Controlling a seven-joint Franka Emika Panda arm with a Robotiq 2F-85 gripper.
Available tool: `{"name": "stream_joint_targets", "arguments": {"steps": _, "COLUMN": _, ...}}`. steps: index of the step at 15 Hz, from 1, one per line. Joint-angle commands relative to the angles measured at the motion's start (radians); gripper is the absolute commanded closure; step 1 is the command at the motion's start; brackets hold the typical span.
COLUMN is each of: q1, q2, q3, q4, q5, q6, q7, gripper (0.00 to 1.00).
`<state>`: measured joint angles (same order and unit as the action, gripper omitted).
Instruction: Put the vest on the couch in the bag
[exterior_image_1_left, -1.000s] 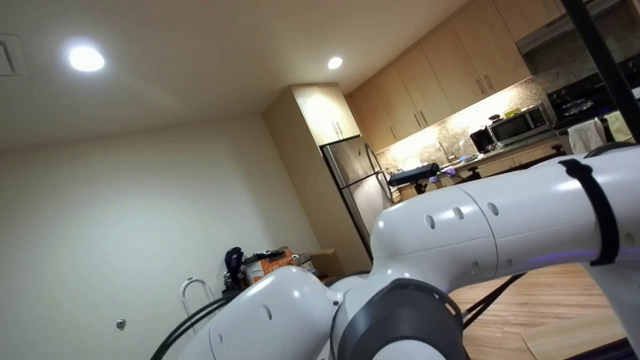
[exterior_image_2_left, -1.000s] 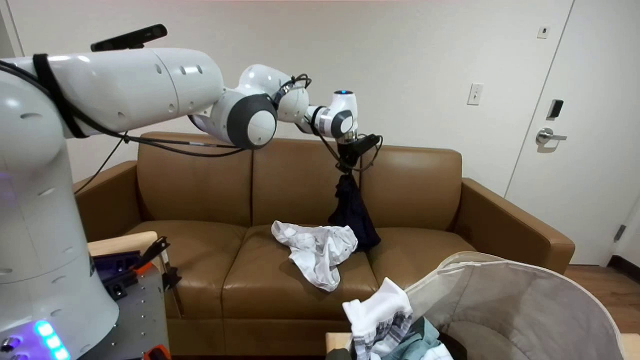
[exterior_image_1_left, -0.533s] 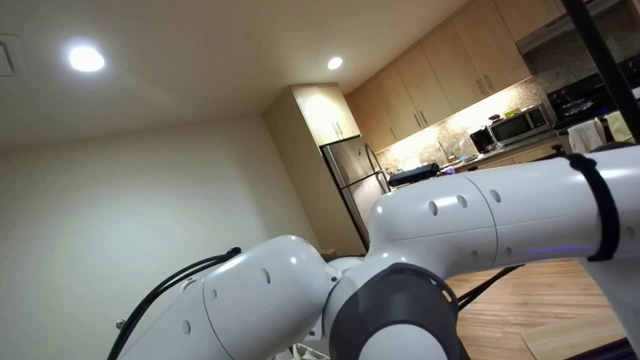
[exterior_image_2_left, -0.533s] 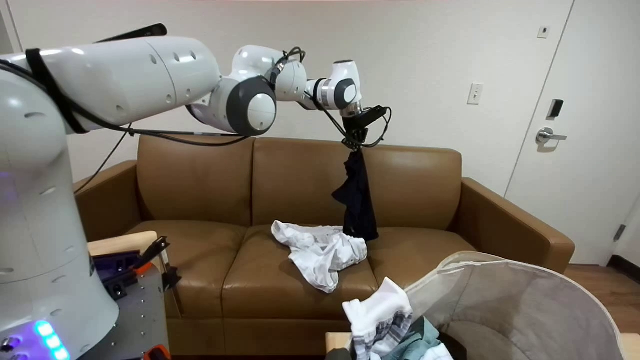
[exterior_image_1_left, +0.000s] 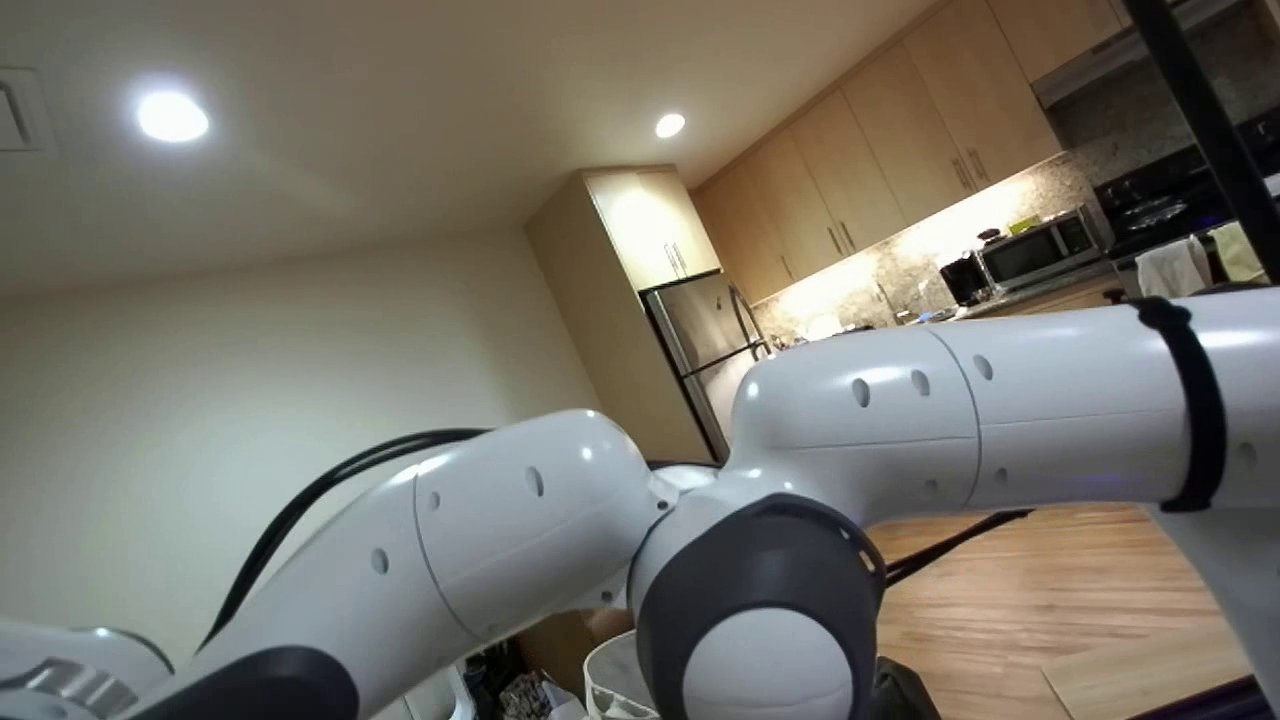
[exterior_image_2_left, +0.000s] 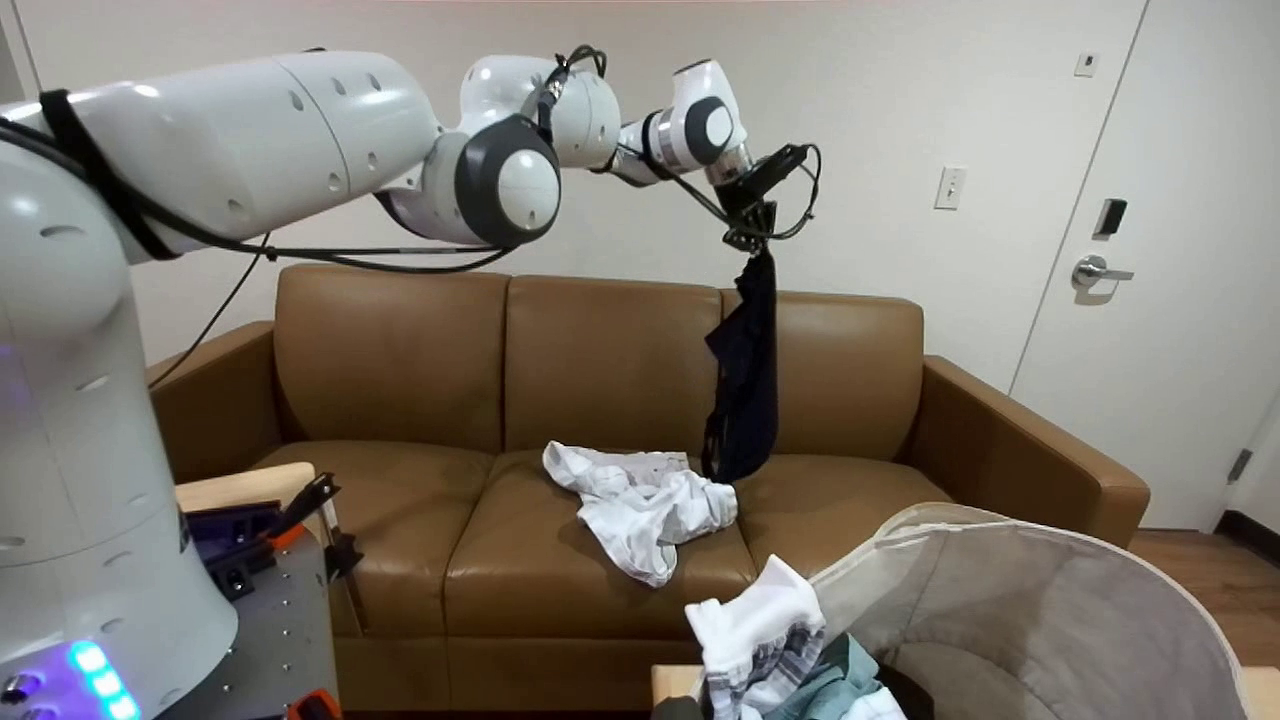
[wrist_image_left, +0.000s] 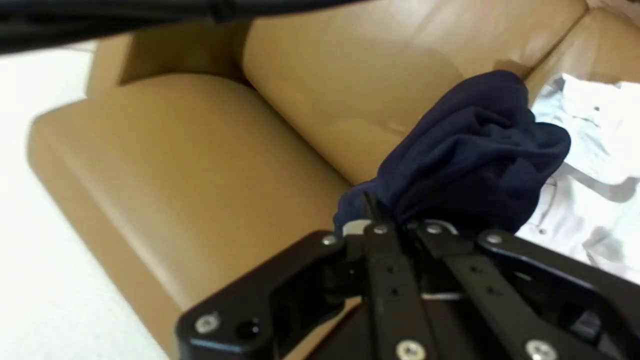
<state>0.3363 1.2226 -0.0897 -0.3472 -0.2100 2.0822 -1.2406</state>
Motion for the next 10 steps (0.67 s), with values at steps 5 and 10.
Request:
{"name": "stream_joint_targets", "arguments": {"steps": 5, "q1": 0.024, "q2": -0.214, "q3": -0.131, "q4": -0.003, "q5": -0.146, "q6": -0.102, "q7": 0.163, "gripper": 0.94}}
{"name": "stream_joint_targets", "arguments": {"steps": 10, "q1": 0.023, "q2": -0.242, "q3": -0.118, "q4": -0.02, "q5": -0.149, "q6": -0.09, "q7": 0.142, "gripper": 0.94}}
